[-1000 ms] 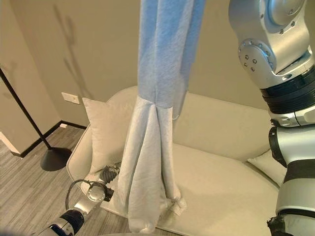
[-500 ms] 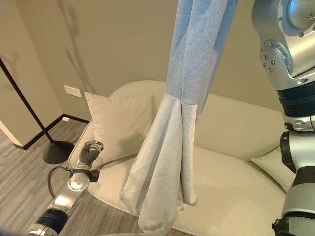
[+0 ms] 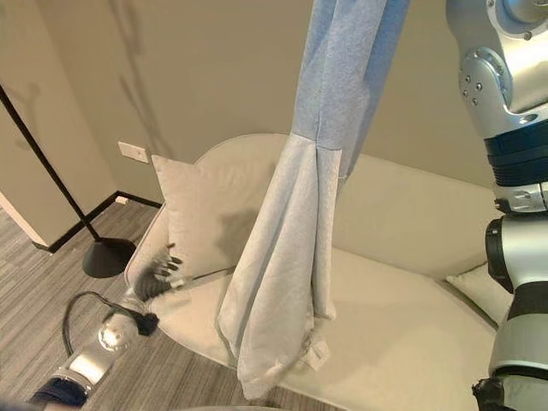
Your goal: Hang the clothes on the sofa on the clothes rack.
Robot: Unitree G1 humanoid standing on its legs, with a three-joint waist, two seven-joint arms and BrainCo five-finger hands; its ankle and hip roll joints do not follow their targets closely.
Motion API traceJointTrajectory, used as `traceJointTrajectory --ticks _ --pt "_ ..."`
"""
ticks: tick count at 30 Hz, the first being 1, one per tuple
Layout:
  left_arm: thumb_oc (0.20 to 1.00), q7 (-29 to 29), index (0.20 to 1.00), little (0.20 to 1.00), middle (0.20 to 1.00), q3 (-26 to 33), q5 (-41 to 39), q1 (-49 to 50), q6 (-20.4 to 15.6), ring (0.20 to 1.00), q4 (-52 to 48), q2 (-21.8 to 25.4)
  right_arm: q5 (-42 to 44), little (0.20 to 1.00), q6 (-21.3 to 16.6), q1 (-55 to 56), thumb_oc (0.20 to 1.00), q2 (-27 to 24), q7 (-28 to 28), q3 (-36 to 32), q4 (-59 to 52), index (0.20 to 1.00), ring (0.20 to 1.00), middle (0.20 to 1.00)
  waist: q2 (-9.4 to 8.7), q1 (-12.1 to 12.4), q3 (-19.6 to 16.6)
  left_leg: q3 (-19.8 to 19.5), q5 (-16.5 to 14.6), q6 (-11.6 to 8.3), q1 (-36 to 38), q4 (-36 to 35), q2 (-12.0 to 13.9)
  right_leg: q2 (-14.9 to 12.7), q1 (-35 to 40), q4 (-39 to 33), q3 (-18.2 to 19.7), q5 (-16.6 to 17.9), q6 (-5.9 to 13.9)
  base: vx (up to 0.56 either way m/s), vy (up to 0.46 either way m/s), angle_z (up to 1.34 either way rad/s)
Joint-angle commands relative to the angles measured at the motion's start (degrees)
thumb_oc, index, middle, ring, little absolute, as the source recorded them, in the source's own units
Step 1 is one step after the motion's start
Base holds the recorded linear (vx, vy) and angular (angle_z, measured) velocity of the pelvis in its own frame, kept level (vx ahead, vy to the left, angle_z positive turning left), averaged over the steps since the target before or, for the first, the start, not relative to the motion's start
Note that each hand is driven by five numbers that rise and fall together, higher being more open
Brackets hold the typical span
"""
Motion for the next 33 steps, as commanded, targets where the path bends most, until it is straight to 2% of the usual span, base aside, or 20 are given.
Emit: traceJointTrajectory --ticks 1,6,10,12,13,16,19,20,21,25,28,29,30,31,33 --pt "1.000 -5.03 1.000 1.000 1.000 -0.38 -3.53 3.11 -4.56 1.000 -6.18 2.46 3.59 0.200 0.02 -8.54 0.200 1.98 -0.22 2.08 6.44 0.200 0.200 0.200 1.48 1.98 -2.56 -1.64 -5.33 1.51 -1.50 0.69 -1.34 -1.71 2.02 4.10 1.05 10.38 3.05 -0.01 0.016 -0.15" --pt "1.000 -10.31 1.000 1.000 1.000 -4.43 -6.33 5.94 -4.79 1.000 -10.21 5.30 4.15 0.200 0.87 -9.33 0.200 5.46 0.01 1.86 10.00 0.200 0.200 0.200 1.89 2.11 -2.65 -1.69 -5.36 1.46 -1.45 0.69 -1.27 -1.59 2.29 3.68 0.77 10.46 3.05 0.00 0.005 -0.04" --pt "1.000 -11.01 1.000 1.000 1.000 -7.80 -5.58 4.10 -4.40 1.000 -8.66 4.33 3.98 0.200 0.76 -9.63 0.200 7.55 -0.36 1.84 10.46 0.200 0.200 0.200 1.87 1.83 -2.73 -1.92 -5.34 1.46 -1.44 0.64 -1.42 -1.68 2.50 3.77 0.80 10.39 3.05 0.00 0.000 0.00" --pt "1.000 -10.70 1.000 1.000 1.000 -10.43 -3.97 1.55 -4.17 1.000 -5.92 2.47 3.77 0.200 0.59 -9.34 0.200 8.43 -0.63 1.67 9.80 0.200 0.200 0.200 1.82 1.53 -2.74 -2.03 -5.32 1.43 -1.38 0.62 -1.52 -1.74 2.52 4.00 0.86 10.16 3.05 -0.01 0.004 0.04" --pt "1.000 -10.01 1.000 1.000 1.000 -14.11 0.92 -2.25 -4.12 1.000 -2.96 0.72 3.86 0.200 0.10 -9.04 0.200 9.25 -0.99 1.02 8.45 0.200 0.200 0.200 1.73 0.99 -2.78 -2.17 -5.35 1.43 -1.31 0.57 -1.60 -1.75 2.42 4.14 1.12 10.09 3.05 -0.01 0.006 0.08" --pt "1.000 -9.13 1.000 1.000 1.000 -18.92 5.61 -7.93 -3.51 1.000 3.80 -4.47 2.75 0.200 -1.02 -7.85 0.200 9.74 -2.06 0.29 4.44 0.200 0.200 0.200 1.38 0.21 -2.95 -2.24 -5.39 1.39 -1.28 0.51 -1.68 -1.84 2.27 4.42 1.18 9.65 3.05 -0.01 -0.002 0.06" --pt "1.000 -5.23 1.000 1.000 1.000 -24.01 11.87 -15.15 -3.70 1.000 11.72 -10.34 1.97 0.200 -2.26 -6.60 0.200 9.68 -2.94 -0.02 0.86 0.200 0.200 0.200 0.82 -0.72 -3.21 -2.12 -5.45 1.29 -1.20 0.46 -1.77 -1.83 2.07 4.42 1.20 9.22 3.05 0.00 0.000 0.00" --pt "1.000 -4.71 1.000 1.000 1.000 -24.36 12.27 -15.45 -4.03 1.000 12.54 -10.93 1.99 0.200 -2.27 -6.56 0.200 9.40 -2.93 0.00 0.78 0.200 0.200 0.200 0.84 -0.49 -3.10 -2.14 -5.44 1.30 -1.21 0.48 -1.79 -1.86 2.08 4.43 1.18 9.20 3.05 0.00 0.000 0.00" --pt "1.000 -2.76 1.000 1.000 1.000 -26.64 15.22 -19.63 -2.98 1.000 17.35 -13.94 1.78 0.200 -3.16 -6.41 0.200 8.82 -3.31 0.38 -0.62 0.200 0.200 0.200 0.36 -1.42 -3.30 -2.01 -5.42 1.21 -1.18 0.43 -1.82 -1.80 1.88 4.45 1.30 9.02 3.05 0.00 -0.019 -0.03" --pt "1.000 1.45 1.000 1.000 1.000 -30.99 23.34 -25.40 -1.92 1.000 26.98 -20.33 2.03 0.200 -4.82 -6.42 0.200 7.40 -3.79 1.11 -3.19 0.200 0.200 0.200 0.03 -2.63 -3.29 -1.58 -5.49 1.09 -1.17 0.29 -1.83 -1.70 1.43 4.35 1.44 8.79 3.05 0.00 -0.003 -0.02" --pt "1.000 2.19 1.000 1.000 1.000 -31.84 25.44 -26.21 -1.69 1.000 29.22 -21.95 1.98 0.200 -5.11 -6.26 0.200 6.84 -3.90 1.15 -4.22 0.200 0.200 0.200 0.05 -2.84 -3.28 -1.48 -5.57 1.10 -1.15 0.26 -1.81 -1.67 1.36 4.26 1.68 8.64 3.05 0.01 -0.004 -0.04" --pt "0.956 2.43 0.956 0.956 0.956 -31.15 25.15 -25.65 -0.63 0.956 32.24 -23.75 1.78 0.200 -5.55 -5.57 0.200 5.56 -3.96 1.05 -6.43 0.200 0.200 0.200 -0.02 -3.19 -3.11 -1.23 -5.58 1.11 -1.10 0.24 -1.79 -1.69 1.19 4.21 1.73 8.54 3.05 0.01 -0.012 -0.05" --pt "0.448 2.44 0.448 0.448 0.448 -30.37 24.48 -25.21 -0.03 0.448 33.93 -24.59 1.42 0.200 -5.54 -5.00 0.200 4.85 -3.87 0.96 -7.87 0.200 0.200 0.200 0.00 -3.31 -3.04 -1.13 -5.57 1.12 -1.09 0.22 -1.73 -1.69 1.16 4.12 1.76 8.49 3.05 0.01 -0.015 -0.05" --pt "0.200 2.84 0.200 0.200 0.200 -29.97 24.05 -25.25 0.20 0.200 34.99 -25.23 0.93 0.200 -5.45 -4.21 0.200 3.99 -4.03 0.82 -9.08 0.200 0.200 0.200 0.07 -3.38 -2.94 -1.08 -5.53 1.10 -1.13 0.22 -1.65 -1.65 1.06 4.07 1.79 8.36 3.05 0.00 -0.014 -0.08" --pt "0.200 3.63 0.200 0.200 0.200 -29.71 24.54 -24.66 0.49 0.200 36.46 -25.33 0.89 0.200 -5.63 -3.24 0.200 1.78 -4.10 0.44 -9.81 0.200 0.200 0.200 0.13 -3.51 -2.81 -0.82 -5.49 1.07 -1.17 0.18 -1.48 -1.45 0.99 3.70 2.02 7.88 3.05 0.00 -0.026 -0.15"
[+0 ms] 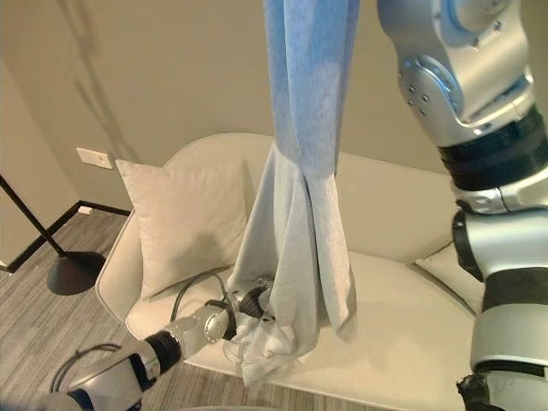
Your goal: Hang the clothes on the sofa on the clothes rack.
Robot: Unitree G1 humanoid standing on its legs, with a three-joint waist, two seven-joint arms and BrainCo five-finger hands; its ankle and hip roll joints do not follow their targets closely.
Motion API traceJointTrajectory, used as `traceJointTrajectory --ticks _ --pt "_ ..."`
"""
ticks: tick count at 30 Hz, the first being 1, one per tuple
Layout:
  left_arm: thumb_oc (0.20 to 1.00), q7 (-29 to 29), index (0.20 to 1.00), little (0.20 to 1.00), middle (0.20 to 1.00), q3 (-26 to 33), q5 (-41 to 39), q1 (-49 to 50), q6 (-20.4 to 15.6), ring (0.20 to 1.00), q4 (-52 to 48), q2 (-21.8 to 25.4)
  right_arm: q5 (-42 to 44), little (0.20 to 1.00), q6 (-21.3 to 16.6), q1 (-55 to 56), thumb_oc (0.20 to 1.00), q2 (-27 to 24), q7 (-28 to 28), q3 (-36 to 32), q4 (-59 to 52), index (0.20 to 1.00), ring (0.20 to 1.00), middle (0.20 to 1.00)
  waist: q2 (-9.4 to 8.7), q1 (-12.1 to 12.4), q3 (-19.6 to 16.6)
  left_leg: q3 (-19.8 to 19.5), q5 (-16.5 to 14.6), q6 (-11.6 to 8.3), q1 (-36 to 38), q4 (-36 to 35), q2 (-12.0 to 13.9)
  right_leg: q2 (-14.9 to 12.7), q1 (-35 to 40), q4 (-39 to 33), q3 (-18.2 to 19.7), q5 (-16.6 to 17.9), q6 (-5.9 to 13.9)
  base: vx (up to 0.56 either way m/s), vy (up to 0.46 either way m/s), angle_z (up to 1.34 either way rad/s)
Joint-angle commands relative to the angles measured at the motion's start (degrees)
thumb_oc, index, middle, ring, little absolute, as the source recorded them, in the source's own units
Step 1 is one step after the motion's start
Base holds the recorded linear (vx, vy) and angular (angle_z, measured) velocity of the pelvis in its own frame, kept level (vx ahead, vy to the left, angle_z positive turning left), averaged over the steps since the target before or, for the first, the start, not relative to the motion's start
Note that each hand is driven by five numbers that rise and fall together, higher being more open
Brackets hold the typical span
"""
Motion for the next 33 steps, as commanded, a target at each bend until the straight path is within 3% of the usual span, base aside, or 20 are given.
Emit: traceJointTrajectory --ticks 1,14,17,19,22,25,27,28,29,33 --pt "0.200 2.98 0.200 0.200 0.200 1.68 -0.20 1.35 -0.20 0.200 0.90 -2.42 0.59 0.200 -1.30 -2.06 0.200 -2.99 -1.59 -1.12 7.38 0.200 0.200 0.200 1.22 2.71 -2.37 -1.96 -5.43 1.35 -2.18 0.15 -2.02 -1.76 1.52 2.95 1.90 7.73 3.04 0.00 -0.027 -0.13" --pt "0.200 8.97 0.200 0.200 0.200 13.97 -14.25 6.27 1.49 0.200 -2.22 0.75 0.13 0.200 0.18 1.56 0.200 -4.69 -3.17 -2.98 8.15 0.200 0.200 0.200 1.99 4.23 -1.86 -2.37 -5.01 1.51 -2.64 0.17 -2.47 -1.98 2.23 2.54 0.64 7.77 3.04 0.00 -0.002 -0.01" --pt "0.200 11.82 0.200 0.200 0.200 21.24 -18.94 9.71 1.05 0.200 -10.12 5.34 -0.77 0.200 0.64 5.04 0.200 -7.37 -3.14 -4.30 5.94 0.200 0.200 0.200 2.77 5.25 -1.13 -2.13 -4.18 1.44 -3.65 0.23 -2.00 -2.15 1.91 1.59 -0.53 8.97 3.04 -0.07 -0.021 0.00" --pt "0.200 13.01 0.200 0.200 0.200 25.95 -21.22 12.62 0.81 0.200 -18.06 8.91 -1.82 0.200 1.56 8.62 0.200 -10.12 -3.09 -6.26 4.53 0.200 0.200 0.200 3.44 5.45 -0.75 -2.55 -3.57 1.67 -4.66 0.26 -1.40 -1.33 1.87 2.58 -0.15 5.70 3.04 -0.09 0.038 0.04" --pt "0.200 15.38 0.200 0.200 0.200 34.35 -21.01 17.37 0.60 0.200 -29.28 14.10 -4.29 0.200 2.53 14.72 0.200 -12.80 -1.96 -9.92 1.12 0.200 0.200 0.200 4.29 5.11 -0.32 -2.61 -2.32 2.91 -5.76 0.45 -0.94 3.49 -0.42 11.04 6.86 -3.61 1.35 -0.13 0.114 0.19" --pt "0.200 18.82 0.200 0.200 0.200 44.54 -17.38 21.76 0.91 0.200 -38.33 18.36 -6.33 0.200 3.39 19.97 0.200 -15.28 0.74 -13.37 -0.98 0.200 0.200 0.200 4.92 5.47 -0.65 -2.61 -0.05 3.40 -7.27 0.71 -1.40 14.19 -2.10 18.28 12.52 -11.05 -0.46 -0.14 0.079 0.09" --pt "0.200 19.90 0.200 0.200 0.200 50.81 -14.29 24.94 1.64 0.200 -43.74 20.75 -7.07 0.200 3.33 23.90 0.200 -15.51 2.32 -16.08 -2.42 0.200 0.200 0.200 4.28 6.13 -0.93 -2.48 1.19 3.33 -7.87 0.87 -2.05 18.88 -3.14 20.64 15.90 -13.17 -1.77 -0.12 0.017 -0.02" --pt "0.200 21.28 0.200 0.200 0.200 56.73 -11.35 25.98 2.25 0.200 -47.23 22.65 -7.92 0.200 3.45 26.28 0.200 -13.93 3.03 -17.37 -3.72 0.200 0.200 0.200 4.00 7.64 -0.95 -2.58 1.28 3.19 -8.09 1.12 -2.55 19.05 -2.40 19.94 15.57 -15.95 -4.40 -0.14 -0.068 -0.22" --pt "0.200 21.93 0.200 0.200 0.200 59.35 -9.32 26.91 2.68 0.200 -48.86 23.31 -8.07 0.200 3.71 28.07 0.200 -13.68 3.20 -18.82 -4.04 0.200 0.200 0.200 3.67 7.93 -1.07 -3.02 1.85 2.76 -8.44 1.19 -2.51 19.77 -1.19 17.82 15.38 -18.34 -5.50 -0.11 -0.091 -0.13" --pt "0.200 22.32 0.200 0.200 0.200 65.38 -6.19 28.78 3.19 0.200 -53.52 24.50 -7.63 0.200 4.28 30.89 0.200 -13.04 4.86 -19.71 -5.37 0.200 0.200 0.200 3.27 8.73 -1.92 -2.76 2.87 1.71 -9.53 0.87 -2.20 21.36 2.56 8.21 15.28 -19.51 -5.88 -0.10 -0.110 -0.05"
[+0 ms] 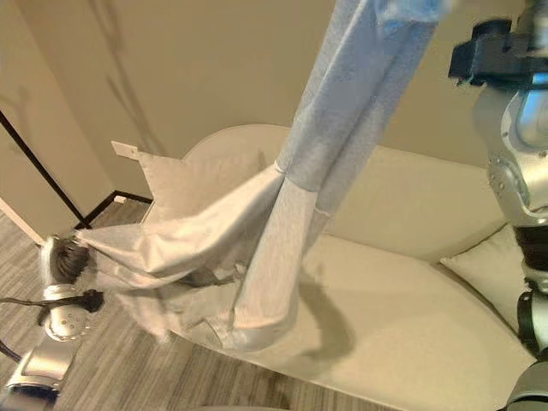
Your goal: Hang the clothes on the sofa on the clothes rack.
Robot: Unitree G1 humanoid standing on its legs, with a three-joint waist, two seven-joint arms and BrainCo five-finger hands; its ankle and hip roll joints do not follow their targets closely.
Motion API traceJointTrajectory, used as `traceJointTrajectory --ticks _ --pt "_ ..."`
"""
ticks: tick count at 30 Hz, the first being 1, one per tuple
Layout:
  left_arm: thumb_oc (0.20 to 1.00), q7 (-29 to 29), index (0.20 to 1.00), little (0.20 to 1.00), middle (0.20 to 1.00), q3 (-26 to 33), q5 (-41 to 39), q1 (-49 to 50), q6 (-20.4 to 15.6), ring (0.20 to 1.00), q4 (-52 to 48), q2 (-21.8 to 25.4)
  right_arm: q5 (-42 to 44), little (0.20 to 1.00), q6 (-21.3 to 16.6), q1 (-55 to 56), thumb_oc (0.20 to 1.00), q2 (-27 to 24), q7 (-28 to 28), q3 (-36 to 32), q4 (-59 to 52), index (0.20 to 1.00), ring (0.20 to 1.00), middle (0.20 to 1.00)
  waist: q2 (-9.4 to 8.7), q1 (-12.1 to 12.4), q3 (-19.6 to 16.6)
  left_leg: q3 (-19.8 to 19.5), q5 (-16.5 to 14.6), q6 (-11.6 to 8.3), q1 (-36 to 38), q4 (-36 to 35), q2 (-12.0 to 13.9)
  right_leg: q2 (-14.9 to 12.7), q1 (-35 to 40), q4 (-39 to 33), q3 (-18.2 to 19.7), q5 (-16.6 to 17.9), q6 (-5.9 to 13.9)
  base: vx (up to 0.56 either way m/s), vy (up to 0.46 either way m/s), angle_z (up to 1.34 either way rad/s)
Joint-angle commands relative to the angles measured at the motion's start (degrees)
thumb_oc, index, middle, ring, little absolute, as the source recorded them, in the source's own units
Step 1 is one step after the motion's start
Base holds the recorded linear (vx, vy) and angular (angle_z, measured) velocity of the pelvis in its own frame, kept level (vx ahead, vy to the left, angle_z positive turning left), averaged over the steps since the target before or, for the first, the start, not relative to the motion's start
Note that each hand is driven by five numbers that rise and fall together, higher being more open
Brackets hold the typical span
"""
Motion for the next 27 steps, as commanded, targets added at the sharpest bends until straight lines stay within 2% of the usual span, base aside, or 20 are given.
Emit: traceJointTrajectory --ticks 1,5,6,8,11,14,15,17,19,21,23,24,25,27 --pt "0.200 2.15 0.200 0.200 0.200 3.97 5.67 0.01 -1.30 0.200 -6.51 3.83 -0.46 0.200 0.00 -1.03 0.200 2.27 2.02 -3.02 -1.19 0.200 0.200 0.200 -1.84 2.26 -3.99 -0.65 0.91 2.00 -4.56 -3.93 -8.27 2.95 5.82 -8.26 -0.65 6.12 1.00 -0.14 -0.100 0.11" --pt "0.200 2.87 0.200 0.200 0.200 10.07 9.72 1.46 -1.62 0.200 -11.54 7.43 -1.15 0.200 0.04 5.16 0.200 2.68 4.30 -5.69 -4.72 0.200 0.200 0.200 -0.66 3.10 -4.77 -1.38 3.17 1.10 -6.84 -4.17 -7.31 3.96 7.54 -14.15 -0.56 7.63 0.76 -0.14 -0.093 0.03" --pt "0.200 4.10 0.200 0.200 0.200 15.91 11.30 3.29 -0.71 0.200 -13.73 9.47 -2.79 0.200 -0.21 11.84 0.200 5.02 5.52 -10.11 -9.00 0.200 0.200 0.200 0.50 3.71 -4.61 -2.61 5.00 0.64 -8.51 -4.32 -6.90 4.35 7.88 -16.68 -1.04 8.24 0.53 -0.20 -0.086 0.01" --pt "0.200 4.63 0.200 0.200 0.200 17.30 11.59 3.76 -0.61 0.200 -14.04 10.14 -3.46 0.200 -0.13 13.59 0.200 5.99 5.73 -11.53 -10.11 0.200 0.200 0.200 0.61 3.94 -4.68 -3.41 5.86 0.12 -9.20 -4.40 -6.77 4.40 7.96 -17.50 -1.14 8.59 0.43 -0.12 -0.038 0.05" --pt "0.200 6.91 0.200 0.200 0.200 20.12 12.85 1.31 -0.45 0.200 -13.86 12.32 -8.18 0.200 0.21 13.74 0.200 7.77 4.48 -13.17 -11.70 0.200 0.200 0.200 1.08 4.82 -2.93 -7.82 8.31 -3.10 -12.19 -3.76 -6.67 3.50 7.35 -18.73 -1.54 9.53 0.55 -0.22 0.029 0.10" --pt "0.200 9.65 0.200 0.200 0.200 22.47 14.17 -1.05 -1.87 0.200 -16.47 13.36 -15.01 0.200 0.82 16.43 0.200 9.40 2.40 -15.97 -13.29 0.200 0.200 0.200 1.18 3.26 -2.22 -5.56 5.52 -3.52 -9.07 -2.07 -2.52 -0.04 5.50 -18.22 -3.74 11.65 1.82 -0.20 0.099 0.21" --pt "0.200 9.69 0.200 0.200 0.200 22.42 14.18 -1.08 -1.92 0.200 -16.49 13.48 -15.50 0.200 1.11 16.95 0.200 9.65 2.11 -16.34 -13.89 0.200 0.200 0.200 1.17 3.37 -2.10 -5.52 5.76 -3.39 -9.24 -1.89 -2.42 0.03 5.38 -18.16 -3.77 11.97 1.80 -0.10 0.081 0.39" --pt "0.200 10.83 0.200 0.200 0.200 22.38 15.13 -2.23 -2.49 0.200 -16.55 13.39 -19.65 0.200 1.08 20.54 0.200 11.19 1.31 -19.03 -15.96 0.200 0.200 0.200 1.57 1.97 -2.35 -3.98 4.60 -3.89 -5.91 -1.27 1.27 -1.62 4.38 -17.88 -4.77 12.44 2.09 -0.11 0.135 0.29" --pt "0.200 12.25 0.200 0.200 0.200 21.61 15.88 -3.37 -2.91 0.200 -16.43 13.34 -23.17 0.200 1.66 23.49 0.200 12.16 0.12 -20.84 -17.06 0.200 0.200 0.200 2.19 0.51 -3.02 -2.58 5.31 -4.87 -2.46 -0.58 5.38 -2.99 3.72 -17.69 -5.77 12.41 2.56 -0.08 0.195 0.22" --pt "0.200 13.30 0.200 0.200 0.200 21.18 16.08 -4.02 -3.12 0.200 -16.51 12.14 -29.06 0.200 3.31 27.08 0.200 13.25 -1.53 -23.60 -18.54 0.200 0.200 0.200 3.32 -0.65 -3.46 -2.25 7.94 -6.08 0.32 -0.45 8.84 -4.20 2.93 -17.60 -6.28 12.95 2.98 -0.07 0.258 0.39" --pt "0.200 14.01 0.200 0.200 0.200 20.48 16.36 -4.39 -3.67 0.200 -16.96 10.50 -34.58 0.200 5.02 31.35 0.200 15.01 -3.30 -26.06 -20.21 0.200 0.200 0.200 4.73 -1.32 -4.03 -3.64 11.14 -7.81 1.90 -0.86 11.76 -5.15 2.71 -17.51 -6.51 13.25 3.67 -0.03 0.312 0.39" --pt "0.200 14.68 0.200 0.200 0.200 20.31 17.00 -4.71 -3.84 0.200 -17.11 10.39 -36.98 0.200 5.53 32.83 0.200 15.61 -4.23 -26.86 -20.67 0.200 0.200 0.200 5.31 -1.57 -4.10 -4.61 12.77 -8.60 2.31 -0.92 13.35 -6.21 2.55 -17.62 -6.37 13.58 4.26 -0.02 0.517 0.23" --pt "0.200 16.26 0.200 0.200 0.200 20.04 17.72 -5.22 -3.48 0.200 -16.82 10.14 -42.77 0.200 6.98 36.80 0.200 16.97 -6.81 -29.33 -22.14 0.200 0.200 0.200 6.29 -2.53 -4.03 -6.02 16.05 -9.88 2.30 -2.00 16.49 -8.24 2.17 -17.39 -6.65 14.25 5.48 -0.02 0.525 0.36" --pt "0.200 17.83 0.200 0.200 0.200 19.19 18.48 -6.18 -3.50 0.200 -16.98 10.14 -48.10 0.200 8.83 40.20 0.200 17.84 -10.24 -31.57 -22.69 0.200 0.200 0.200 6.54 -3.26 -4.03 -6.81 19.45 -11.32 1.75 -3.43 19.46 -10.47 1.95 -17.04 -7.09 14.68 6.65 -0.01 0.496 0.58"
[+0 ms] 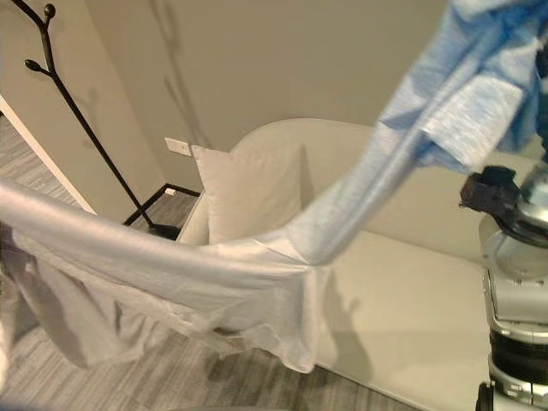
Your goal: Hang the clothes on the sofa on the clothes rack.
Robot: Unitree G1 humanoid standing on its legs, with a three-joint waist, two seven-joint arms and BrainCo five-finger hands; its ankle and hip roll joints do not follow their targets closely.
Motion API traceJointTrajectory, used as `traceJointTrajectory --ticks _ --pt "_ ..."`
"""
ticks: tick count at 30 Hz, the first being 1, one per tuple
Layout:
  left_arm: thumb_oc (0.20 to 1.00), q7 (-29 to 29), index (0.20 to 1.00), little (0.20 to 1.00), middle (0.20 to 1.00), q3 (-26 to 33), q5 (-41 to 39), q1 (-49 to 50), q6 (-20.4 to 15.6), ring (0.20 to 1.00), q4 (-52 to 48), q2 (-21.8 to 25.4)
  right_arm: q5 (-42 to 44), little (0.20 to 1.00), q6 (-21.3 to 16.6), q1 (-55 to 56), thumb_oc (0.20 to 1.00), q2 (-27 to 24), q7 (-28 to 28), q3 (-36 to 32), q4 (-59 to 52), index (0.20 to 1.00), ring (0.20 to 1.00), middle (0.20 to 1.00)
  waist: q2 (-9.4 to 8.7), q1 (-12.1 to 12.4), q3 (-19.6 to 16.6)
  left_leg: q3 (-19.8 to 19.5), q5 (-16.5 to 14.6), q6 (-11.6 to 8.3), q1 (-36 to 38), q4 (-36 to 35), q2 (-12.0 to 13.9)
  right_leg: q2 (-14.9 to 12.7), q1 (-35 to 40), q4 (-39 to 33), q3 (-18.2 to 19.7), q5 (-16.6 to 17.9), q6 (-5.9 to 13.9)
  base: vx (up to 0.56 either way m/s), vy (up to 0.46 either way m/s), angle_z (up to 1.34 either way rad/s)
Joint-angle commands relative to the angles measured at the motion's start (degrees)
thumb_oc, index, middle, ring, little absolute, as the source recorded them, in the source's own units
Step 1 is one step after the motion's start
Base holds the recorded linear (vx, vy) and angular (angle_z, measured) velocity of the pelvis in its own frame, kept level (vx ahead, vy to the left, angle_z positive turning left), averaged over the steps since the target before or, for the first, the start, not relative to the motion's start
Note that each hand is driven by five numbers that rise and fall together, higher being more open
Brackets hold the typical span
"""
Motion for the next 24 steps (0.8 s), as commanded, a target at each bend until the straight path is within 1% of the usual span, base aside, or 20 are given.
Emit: traceJointTrajectory --ticks 1,3,4,5,6,7,8,9,10,11,12,13,14,15,16,18,19,21,22,24 --pt "0.200 6.06 0.200 0.200 0.200 2.93 1.93 -2.17 0.19 0.200 -2.99 1.36 -10.45 0.200 2.66 -0.30 0.200 -1.39 -6.11 0.93 -0.14 0.200 0.200 0.200 -0.52 0.40 -2.94 -5.16 16.01 -2.61 1.67 -6.29 3.24 0.02 0.54 -8.03 0.99 4.45 2.79 0.03 0.486 0.41" --pt "0.200 7.17 0.200 0.200 0.200 1.92 2.01 -2.83 0.40 0.200 -2.85 1.21 -12.22 0.200 3.27 1.51 0.200 -0.31 -7.82 0.09 -0.84 0.200 0.200 0.200 -0.53 0.41 -2.87 -7.10 16.64 -3.17 1.03 -6.56 3.97 -0.81 0.47 -7.53 1.09 4.54 3.49 0.07 0.419 0.41" --pt "0.200 7.95 0.200 0.200 0.200 1.10 1.61 -3.18 0.32 0.200 -3.21 0.58 -14.19 0.200 4.72 3.09 0.200 1.01 -9.87 -0.52 -0.30 0.200 0.200 0.200 -0.15 0.60 -2.89 -10.88 14.21 -3.18 0.78 -6.83 4.52 -2.64 0.13 -7.13 2.36 5.23 4.76 0.12 0.501 0.44" --pt "0.200 8.41 0.200 0.200 0.200 0.80 1.29 -3.34 0.43 0.200 -3.36 0.10 -14.66 0.200 5.15 3.83 0.200 2.10 -10.90 -0.89 -0.32 0.200 0.200 0.200 0.16 0.60 -3.14 -12.57 12.02 -3.33 0.43 -6.61 4.14 -3.30 0.24 -6.68 2.97 5.47 5.30 0.13 0.505 0.33" --pt "0.200 8.47 0.200 0.200 0.200 0.66 1.28 -3.29 0.47 0.200 -3.43 0.12 -14.82 0.200 5.23 4.15 0.200 2.25 -11.03 -1.00 -0.55 0.200 0.200 0.200 0.12 0.55 -3.20 -12.90 11.46 -3.32 0.13 -6.05 4.10 -3.37 0.30 -6.51 2.85 5.39 5.33 0.14 0.508 0.31" --pt "0.200 6.50 0.200 0.200 0.200 -0.86 0.90 -2.82 -0.46 0.200 -4.82 -1.48 -16.83 0.200 7.13 6.95 0.200 4.46 -10.76 -2.53 -0.45 0.200 0.200 0.200 0.32 -0.32 -3.69 -13.03 -0.17 -3.23 -0.15 -4.36 3.15 -5.64 0.89 -5.53 3.59 6.16 5.45 0.13 0.488 0.29" --pt "0.200 5.37 0.200 0.200 0.200 -2.46 0.71 -3.19 -0.94 0.200 -5.04 -1.96 -17.90 0.200 8.10 8.05 0.200 5.71 -10.52 -3.03 -0.68 0.200 0.200 0.200 -0.15 -0.88 -3.63 -12.44 -5.42 -3.14 -0.59 -2.41 2.28 -6.75 1.12 -4.58 4.00 7.29 5.45 0.15 0.801 0.19" --pt "0.200 4.23 0.200 0.200 0.200 -4.87 0.20 -4.58 -1.53 0.200 -5.14 -2.31 -19.71 0.200 9.99 10.63 0.200 8.45 -10.26 -4.81 -1.20 0.200 0.200 0.200 -1.56 -1.34 -2.77 -11.45 -10.49 -1.97 -1.30 0.77 -0.09 -9.74 0.79 -2.72 4.49 14.58 5.45 0.04 0.601 0.37" --pt "0.200 3.48 0.200 0.200 0.200 -6.27 -0.17 -5.18 -1.69 0.200 -5.06 -2.28 -20.55 0.200 11.08 11.40 0.200 9.91 -10.27 -5.41 -1.28 0.200 0.200 0.200 -2.32 -1.53 -2.17 -10.38 -12.07 -0.59 -1.41 1.00 -1.74 -11.61 0.24 -1.79 4.28 19.20 5.45 -0.04 0.690 0.32" --pt "0.200 3.38 0.200 0.200 0.200 -7.84 0.15 -5.90 -1.83 0.200 -4.98 -1.88 -20.67 0.200 11.42 11.30 0.200 11.13 -10.54 -4.94 -1.70 0.200 0.200 0.200 -3.44 -1.43 -1.34 -8.76 -12.61 1.14 -1.60 1.52 -4.10 -14.04 -0.73 -1.35 3.50 24.57 5.45 -0.08 0.883 0.36" --pt "0.200 3.42 0.200 0.200 0.200 -7.99 0.70 -5.28 -1.87 0.200 -6.32 -1.65 -21.47 0.200 12.61 9.67 0.200 11.43 -11.29 -3.51 -1.08 0.200 0.200 0.200 -3.80 -1.91 -0.04 -5.61 -13.01 4.28 0.21 0.68 -8.61 -15.99 -2.31 -0.28 0.22 28.99 5.45 -0.03 0.915 -0.32" --pt "0.200 3.38 0.200 0.200 0.200 -8.10 1.56 -5.05 -1.95 0.200 -6.37 -1.71 -21.29 0.200 12.45 10.49 0.200 11.86 -11.01 -3.33 -0.73 0.200 0.200 0.200 -4.02 -2.86 -0.11 -5.81 -12.61 5.17 1.26 -0.92 -10.31 -13.72 -2.68 -0.18 2.81 26.97 5.45 0.07 1.092 -0.27" --pt "0.200 2.84 0.200 0.200 0.200 -8.22 2.27 -4.47 -2.16 0.200 -6.31 -2.14 -21.45 0.200 11.41 11.22 0.200 11.15 -10.41 -4.01 -0.84 0.200 0.200 0.200 -4.26 -3.78 -0.29 -5.22 -12.43 7.58 2.96 -3.20 -13.77 -8.27 -3.75 1.76 6.17 20.05 4.82 0.08 0.580 -0.28" --pt "0.200 2.79 0.200 0.200 0.200 -8.19 2.28 -4.43 -2.17 0.200 -6.38 -2.25 -21.44 0.200 11.33 11.23 0.200 11.08 -10.40 -4.04 -0.81 0.200 0.200 0.200 -4.32 -3.65 -0.28 -5.01 -12.12 7.65 3.09 -3.47 -13.89 -8.43 -4.07 2.21 6.39 19.77 4.74 0.08 0.833 -0.11" --pt "0.200 0.60 0.200 0.200 0.200 -8.00 1.53 -3.29 -2.13 0.200 -6.47 -3.98 -22.58 0.200 10.02 12.39 0.200 10.34 -9.52 -4.61 -1.03 0.200 0.200 0.200 -3.82 -3.39 -0.08 -3.40 -11.45 10.05 4.78 -5.38 -17.53 -0.05 -6.78 7.34 4.60 9.24 0.79 0.06 0.544 -0.11" --pt "0.200 -0.81 0.200 0.200 0.200 -8.46 1.08 -2.66 -2.53 0.200 -6.52 -6.33 -23.06 0.200 9.71 14.04 0.200 10.75 -8.81 -4.87 -0.97 0.200 0.200 0.200 -4.46 -3.97 0.02 -3.66 -11.51 10.38 5.54 -5.86 -19.28 6.29 -7.75 7.24 5.75 4.92 -0.66 0.07 0.394 -0.17" --pt "0.200 -0.88 0.200 0.200 0.200 -8.46 1.09 -2.58 -2.55 0.200 -6.60 -6.42 -23.07 0.200 9.69 14.16 0.200 10.73 -8.79 -4.92 -1.03 0.200 0.200 0.200 -4.45 -3.85 -0.01 -3.50 -11.27 10.32 5.48 -5.87 -19.22 6.36 -7.83 7.17 5.70 5.00 -0.98 0.06 0.137 -0.01" --pt "0.200 -2.07 0.200 0.200 0.200 -9.56 1.15 -1.32 -3.25 0.200 -6.50 -9.07 -23.20 0.200 8.79 15.54 0.200 10.70 -8.32 -5.49 -1.06 0.200 0.200 0.200 -5.54 -4.93 0.18 -4.47 -12.08 10.71 6.45 -6.28 -20.99 12.64 -9.36 5.68 9.85 3.28 -1.72 0.12 0.155 0.16" --pt "0.200 -2.52 0.200 0.200 0.200 -10.28 1.20 -0.63 -3.73 0.200 -6.27 -9.90 -22.85 0.200 8.34 16.04 0.200 10.47 -8.46 -5.69 -0.96 0.200 0.200 0.200 -6.01 -5.03 0.31 -4.74 -12.26 11.07 6.61 -6.35 -21.93 14.51 -9.72 4.48 11.55 3.73 -2.07 0.13 0.153 0.12" --pt "0.200 -4.63 0.200 0.200 0.200 -12.93 0.66 -0.07 -4.70 0.200 -6.28 -11.43 -22.57 0.200 7.59 16.69 0.200 9.90 -7.93 -5.37 -1.14 0.200 0.200 0.200 -6.96 -5.17 0.61 -5.88 -13.31 11.99 6.36 -6.32 -24.11 16.36 -9.64 2.32 13.95 4.23 -2.75 0.15 0.102 0.11"
